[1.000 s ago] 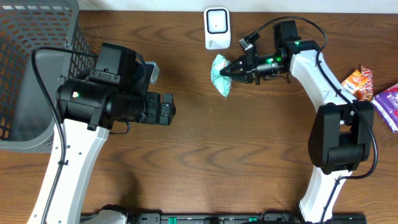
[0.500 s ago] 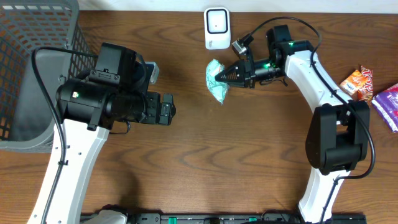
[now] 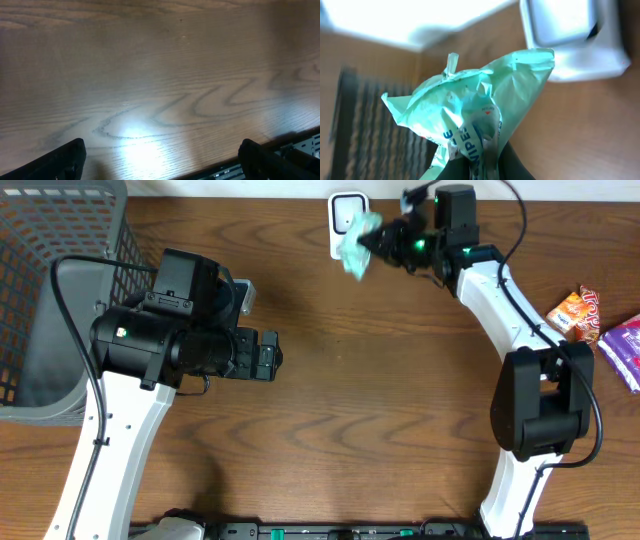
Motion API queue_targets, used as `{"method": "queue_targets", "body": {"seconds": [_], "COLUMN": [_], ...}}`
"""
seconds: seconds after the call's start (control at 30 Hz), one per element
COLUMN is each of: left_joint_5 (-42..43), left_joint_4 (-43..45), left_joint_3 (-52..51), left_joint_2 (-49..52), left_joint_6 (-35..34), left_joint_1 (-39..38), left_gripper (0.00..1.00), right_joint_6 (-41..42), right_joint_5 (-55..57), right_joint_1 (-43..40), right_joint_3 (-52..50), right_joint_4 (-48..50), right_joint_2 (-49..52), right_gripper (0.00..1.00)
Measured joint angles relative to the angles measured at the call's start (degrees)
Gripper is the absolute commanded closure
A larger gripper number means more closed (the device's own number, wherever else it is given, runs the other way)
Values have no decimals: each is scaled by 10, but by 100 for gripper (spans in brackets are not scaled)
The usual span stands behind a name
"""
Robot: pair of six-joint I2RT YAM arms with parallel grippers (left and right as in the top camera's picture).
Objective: Scan the item barcode
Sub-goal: 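Lift the wipes pack and hold it in front of the scanner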
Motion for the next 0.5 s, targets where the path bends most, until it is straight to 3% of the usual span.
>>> {"method": "queue_targets", "body": {"seconds": [0.27,0.5], "left_joint_5": [0,0], "left_joint_4": [0,0], "left_joint_3": [0,0], "left_joint_2": [0,0], "left_joint_6": [0,0], "left_joint_1": [0,0], "left_gripper": [2,2], "right_joint_6": [14,-10], "right_joint_5": [216,296], "right_joint_1": [57,82], "right_joint_3": [37,177], "right_joint_4": [2,-54], "right_joint_2": [2,71], "right_gripper": [99,99]}}
